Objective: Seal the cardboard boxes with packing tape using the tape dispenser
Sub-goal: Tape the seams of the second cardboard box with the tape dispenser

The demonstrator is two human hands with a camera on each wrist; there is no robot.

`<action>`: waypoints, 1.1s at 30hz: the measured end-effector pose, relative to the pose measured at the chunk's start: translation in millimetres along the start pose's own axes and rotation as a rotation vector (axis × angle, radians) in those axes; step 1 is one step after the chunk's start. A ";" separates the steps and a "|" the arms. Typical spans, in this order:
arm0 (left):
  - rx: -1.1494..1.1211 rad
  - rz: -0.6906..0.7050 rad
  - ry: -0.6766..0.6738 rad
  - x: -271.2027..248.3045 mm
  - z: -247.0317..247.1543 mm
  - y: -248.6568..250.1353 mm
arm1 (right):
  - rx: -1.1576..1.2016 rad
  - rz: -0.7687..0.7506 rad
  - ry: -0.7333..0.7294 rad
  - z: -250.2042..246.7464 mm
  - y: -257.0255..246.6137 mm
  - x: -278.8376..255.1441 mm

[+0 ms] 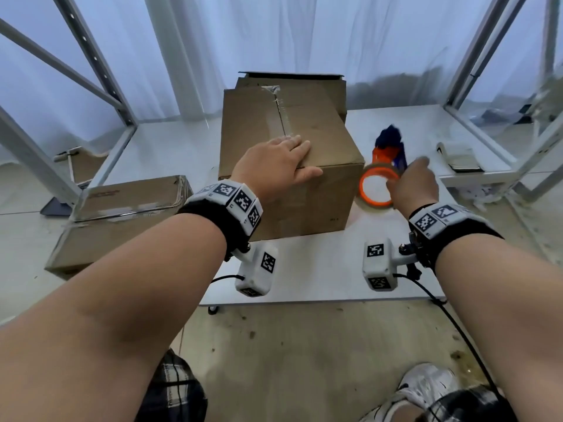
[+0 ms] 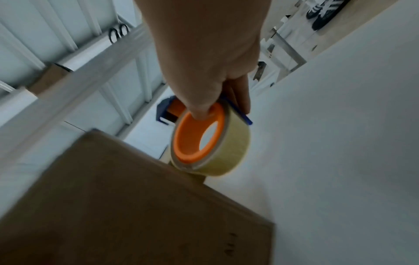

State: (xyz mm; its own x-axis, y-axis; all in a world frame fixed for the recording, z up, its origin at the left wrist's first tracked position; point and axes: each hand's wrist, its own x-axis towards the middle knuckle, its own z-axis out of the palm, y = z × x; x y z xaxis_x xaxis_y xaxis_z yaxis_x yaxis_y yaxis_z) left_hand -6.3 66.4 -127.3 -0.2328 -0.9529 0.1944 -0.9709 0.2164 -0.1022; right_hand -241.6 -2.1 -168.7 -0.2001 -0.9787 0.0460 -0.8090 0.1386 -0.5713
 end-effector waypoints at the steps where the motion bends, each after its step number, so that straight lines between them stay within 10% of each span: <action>1: 0.004 0.009 -0.035 -0.3 -0.7 -0.9 | 0.062 -0.011 0.074 -9.8 -9.9 -2.1; 8: -0.164 0.080 -0.237 -11.6 -22.0 -23.5 | 0.390 -0.406 0.228 -64.6 -76.2 -6.7; 17: -1.610 -0.526 0.094 -35.8 -75.7 -45.0 | 0.365 -0.842 -0.125 -42.4 -134.3 -46.4; 33: -1.551 -0.602 0.055 -57.0 -89.1 -63.4 | 0.239 -0.933 -0.116 -29.4 -131.6 -50.3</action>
State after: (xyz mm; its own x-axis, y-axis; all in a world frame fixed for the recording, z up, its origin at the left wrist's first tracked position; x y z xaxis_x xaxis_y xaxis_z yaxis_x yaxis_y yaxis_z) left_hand 63.6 125.9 -45.0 0.2017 -0.9719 -0.1211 -0.0386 -0.1314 0.9906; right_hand -141.3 33.4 -71.8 0.5313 -0.6901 0.4914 -0.4785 -0.7231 -0.4982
